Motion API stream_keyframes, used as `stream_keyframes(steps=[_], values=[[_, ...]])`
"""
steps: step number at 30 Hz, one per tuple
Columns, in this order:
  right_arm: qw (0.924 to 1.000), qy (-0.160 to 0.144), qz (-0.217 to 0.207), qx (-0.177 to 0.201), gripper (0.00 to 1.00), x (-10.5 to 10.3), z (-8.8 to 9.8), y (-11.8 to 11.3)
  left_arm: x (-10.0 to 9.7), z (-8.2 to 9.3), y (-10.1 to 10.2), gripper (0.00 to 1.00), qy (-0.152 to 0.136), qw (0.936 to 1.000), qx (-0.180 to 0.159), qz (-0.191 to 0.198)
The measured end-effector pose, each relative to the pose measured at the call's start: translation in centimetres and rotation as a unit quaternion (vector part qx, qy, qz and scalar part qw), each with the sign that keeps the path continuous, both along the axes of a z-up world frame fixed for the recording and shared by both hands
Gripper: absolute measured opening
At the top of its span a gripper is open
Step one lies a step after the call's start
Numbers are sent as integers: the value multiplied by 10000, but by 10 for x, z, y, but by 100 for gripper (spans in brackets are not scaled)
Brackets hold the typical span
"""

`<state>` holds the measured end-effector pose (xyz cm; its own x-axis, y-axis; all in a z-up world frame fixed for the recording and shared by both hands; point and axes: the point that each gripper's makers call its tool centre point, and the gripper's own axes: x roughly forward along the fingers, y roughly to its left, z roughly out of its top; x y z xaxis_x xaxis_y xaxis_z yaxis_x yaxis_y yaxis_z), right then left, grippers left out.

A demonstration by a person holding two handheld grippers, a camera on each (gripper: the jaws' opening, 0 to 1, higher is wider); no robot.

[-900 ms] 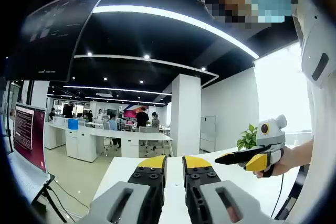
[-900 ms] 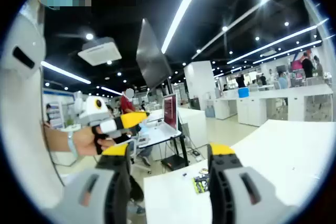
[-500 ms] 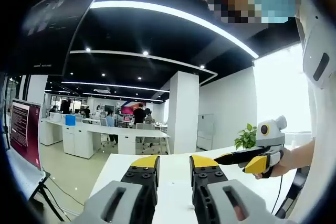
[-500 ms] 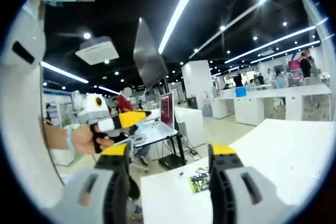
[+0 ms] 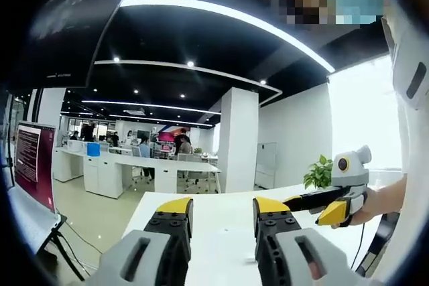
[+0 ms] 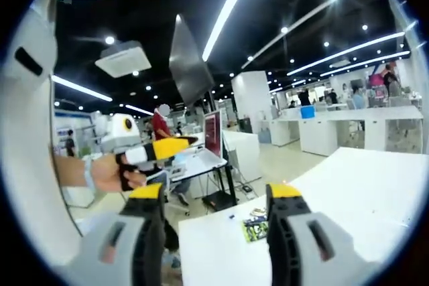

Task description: Arrange the skincare products in the storage area until every visible bottle or jar stands upright without overlapping.

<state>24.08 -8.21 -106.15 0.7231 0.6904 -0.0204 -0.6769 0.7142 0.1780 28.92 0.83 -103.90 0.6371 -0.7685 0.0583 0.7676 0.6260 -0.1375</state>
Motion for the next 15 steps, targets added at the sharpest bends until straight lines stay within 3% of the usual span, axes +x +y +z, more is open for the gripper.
stream_keyframes(steps=[15], values=[[9998, 114, 98, -94, 60, 2, -7, 8, 5, -3, 12, 36, 52, 9998, -125, 132]])
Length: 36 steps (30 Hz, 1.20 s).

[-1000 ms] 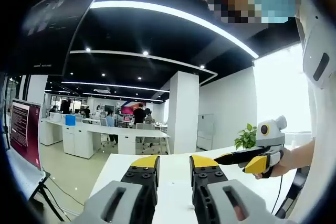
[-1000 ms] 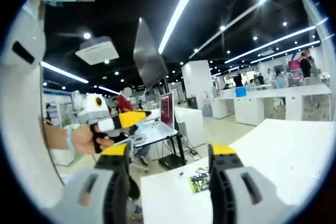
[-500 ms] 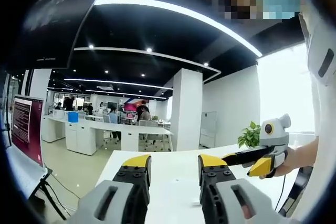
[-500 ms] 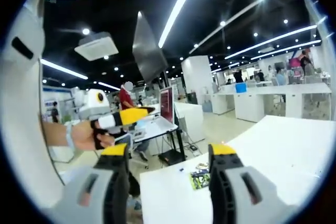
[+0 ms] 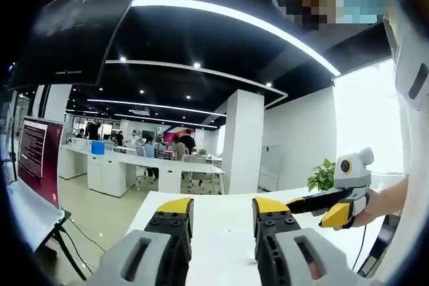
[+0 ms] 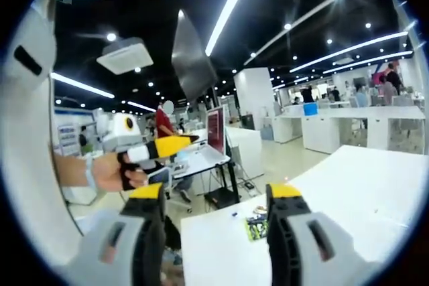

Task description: Arrange the skincare products in the storage area until every visible bottle or jar stands upright without overlapping.

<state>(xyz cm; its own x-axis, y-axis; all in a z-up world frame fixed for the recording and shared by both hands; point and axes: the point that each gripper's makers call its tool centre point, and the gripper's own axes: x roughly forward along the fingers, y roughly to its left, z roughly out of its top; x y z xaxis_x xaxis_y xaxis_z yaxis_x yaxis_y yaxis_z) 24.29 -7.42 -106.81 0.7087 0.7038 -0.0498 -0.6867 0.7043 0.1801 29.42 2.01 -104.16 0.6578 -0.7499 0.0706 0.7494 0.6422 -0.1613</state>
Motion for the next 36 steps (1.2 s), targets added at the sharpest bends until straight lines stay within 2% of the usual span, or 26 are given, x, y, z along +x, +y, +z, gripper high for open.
stream_keyframes(steps=[16, 22, 27, 28, 31, 36], values=[[9999, 33, 132, -45, 60, 4, -4, 7, 3, -2, 5, 35, -14, 10000, 72, 41], [9999, 40, 94, -46, 60, 5, -5, 6, 4, -12, 4, 38, 139, 9999, 75, 12], [9998, 159, -38, -96, 61, 5, -13, -1, 4, -32, -7, 51, 383, 9992, 117, -40], [9997, 185, -85, -117, 61, 5, -15, -4, 3, -42, -10, 55, 596, 9980, 194, -68], [9994, 265, -139, -171, 62, 5, -21, -7, 5, -60, -12, 71, 794, 9958, 449, 35], [9986, 421, -263, -202, 65, 6, -33, -15, 3, -73, -18, 84, 1079, 9930, 488, -39]])
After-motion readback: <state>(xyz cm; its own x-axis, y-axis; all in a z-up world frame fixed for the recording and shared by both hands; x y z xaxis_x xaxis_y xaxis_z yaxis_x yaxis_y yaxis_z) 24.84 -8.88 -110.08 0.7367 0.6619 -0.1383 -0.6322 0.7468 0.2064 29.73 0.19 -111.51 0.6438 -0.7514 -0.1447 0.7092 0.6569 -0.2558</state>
